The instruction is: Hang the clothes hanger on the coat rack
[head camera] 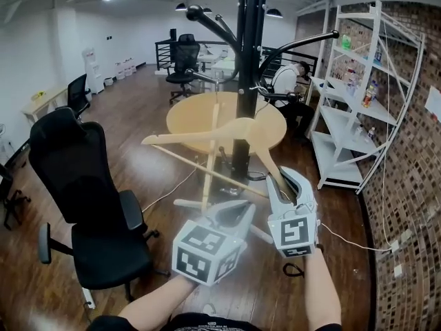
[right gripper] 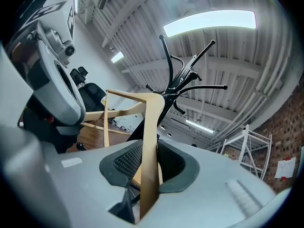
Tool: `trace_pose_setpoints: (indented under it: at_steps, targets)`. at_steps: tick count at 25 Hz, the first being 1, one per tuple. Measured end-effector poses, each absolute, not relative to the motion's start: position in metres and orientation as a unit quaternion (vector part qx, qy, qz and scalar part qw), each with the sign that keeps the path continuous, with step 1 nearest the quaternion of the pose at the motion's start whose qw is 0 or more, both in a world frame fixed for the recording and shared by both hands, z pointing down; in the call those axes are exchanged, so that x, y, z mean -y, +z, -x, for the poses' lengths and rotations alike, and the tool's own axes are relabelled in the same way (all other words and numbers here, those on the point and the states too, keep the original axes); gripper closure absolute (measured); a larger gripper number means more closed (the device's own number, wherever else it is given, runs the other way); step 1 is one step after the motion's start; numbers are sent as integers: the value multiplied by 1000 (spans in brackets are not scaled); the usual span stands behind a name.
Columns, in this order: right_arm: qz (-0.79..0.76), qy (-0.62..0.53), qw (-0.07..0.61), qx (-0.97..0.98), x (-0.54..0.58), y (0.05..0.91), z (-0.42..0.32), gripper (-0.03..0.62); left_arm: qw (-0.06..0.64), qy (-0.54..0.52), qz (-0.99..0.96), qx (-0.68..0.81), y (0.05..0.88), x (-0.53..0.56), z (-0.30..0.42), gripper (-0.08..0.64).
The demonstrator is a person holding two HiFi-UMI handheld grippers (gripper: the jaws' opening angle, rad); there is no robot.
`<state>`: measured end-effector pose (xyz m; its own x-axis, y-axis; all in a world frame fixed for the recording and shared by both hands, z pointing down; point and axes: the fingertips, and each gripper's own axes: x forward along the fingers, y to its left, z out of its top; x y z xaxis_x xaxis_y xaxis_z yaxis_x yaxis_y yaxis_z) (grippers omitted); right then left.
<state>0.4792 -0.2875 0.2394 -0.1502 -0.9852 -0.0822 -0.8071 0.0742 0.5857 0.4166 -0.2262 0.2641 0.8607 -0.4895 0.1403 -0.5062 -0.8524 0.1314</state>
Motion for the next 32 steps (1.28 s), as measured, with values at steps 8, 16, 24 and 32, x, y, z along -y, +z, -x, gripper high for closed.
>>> trace_pose_setpoints:
  at_steps: [8,16,24,32]
  targets:
    - [-625,-247,160,723,292,240,-497,486,93,53,-945,309,273,220,-417,555]
    - [-629,-268,170,709,291,244,-511,422,96,54,-936,334,281,213,-424,555]
    - [-624,-265,152,719,273,238,-505,428,99,51,-930,349,279,211,-428,555]
    - [-613,-240,122,743,236,244,-488,468,93,50,-924,367,282,196,-432,555]
